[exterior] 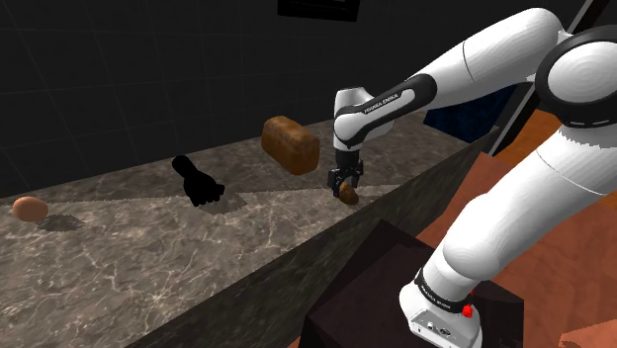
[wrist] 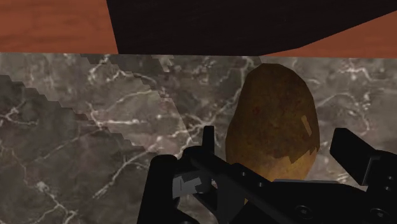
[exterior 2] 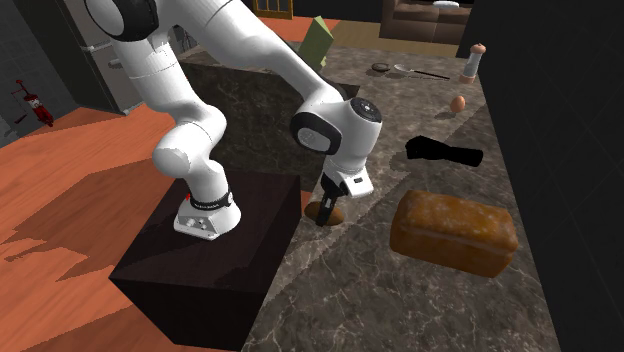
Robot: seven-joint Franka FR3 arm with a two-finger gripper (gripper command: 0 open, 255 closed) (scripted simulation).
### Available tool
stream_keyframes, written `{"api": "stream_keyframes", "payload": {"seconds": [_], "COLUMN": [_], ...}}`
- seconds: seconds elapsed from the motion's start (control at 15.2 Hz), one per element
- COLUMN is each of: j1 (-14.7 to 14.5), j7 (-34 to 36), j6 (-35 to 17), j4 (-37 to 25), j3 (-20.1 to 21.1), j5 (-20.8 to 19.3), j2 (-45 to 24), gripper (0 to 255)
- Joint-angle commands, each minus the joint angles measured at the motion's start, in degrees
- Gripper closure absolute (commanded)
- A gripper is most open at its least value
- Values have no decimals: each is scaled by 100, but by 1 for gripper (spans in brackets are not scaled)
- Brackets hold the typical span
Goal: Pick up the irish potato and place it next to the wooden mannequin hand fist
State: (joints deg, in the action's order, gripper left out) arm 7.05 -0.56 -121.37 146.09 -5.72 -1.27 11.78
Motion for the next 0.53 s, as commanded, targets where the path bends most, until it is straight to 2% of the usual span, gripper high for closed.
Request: {"api": "stream_keyframes", "payload": {"seconds": [0.0, 0.2, 0.26, 0.46], "j1": [1, 1, 1, 1], "j7": [-1, -1, -1, -1], "j6": [-6, -5, -5, -5], "j4": [4, 4, 4, 4], "j3": [-1, -1, -1, -1], "j5": [-1, -1, -1, -1], "j2": [0, -1, -1, -1], "gripper": [0, 0, 255, 255]}}
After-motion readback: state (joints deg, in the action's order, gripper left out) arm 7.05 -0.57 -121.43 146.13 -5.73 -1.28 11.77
